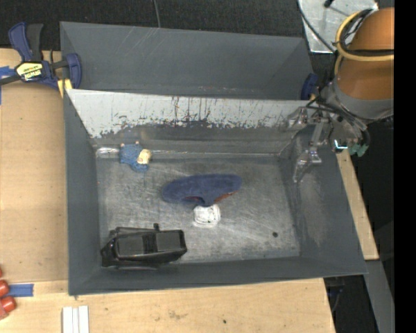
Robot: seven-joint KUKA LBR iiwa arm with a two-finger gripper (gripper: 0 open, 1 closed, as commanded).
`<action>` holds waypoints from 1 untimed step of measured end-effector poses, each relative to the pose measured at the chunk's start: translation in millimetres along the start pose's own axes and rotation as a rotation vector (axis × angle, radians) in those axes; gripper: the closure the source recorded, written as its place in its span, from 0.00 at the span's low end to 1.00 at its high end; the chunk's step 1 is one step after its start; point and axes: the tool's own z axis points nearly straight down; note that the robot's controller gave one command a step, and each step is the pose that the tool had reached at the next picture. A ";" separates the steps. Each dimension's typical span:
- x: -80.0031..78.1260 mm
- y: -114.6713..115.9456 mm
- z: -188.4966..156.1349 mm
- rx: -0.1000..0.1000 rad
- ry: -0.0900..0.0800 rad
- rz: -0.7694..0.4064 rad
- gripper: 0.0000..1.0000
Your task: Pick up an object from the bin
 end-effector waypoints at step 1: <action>-22.9 -23.2 85.9 0.000 -0.002 -0.297 0.00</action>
Offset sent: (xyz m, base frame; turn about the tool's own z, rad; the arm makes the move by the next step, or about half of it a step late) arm 0.0228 -0.0228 -0.0846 -0.2978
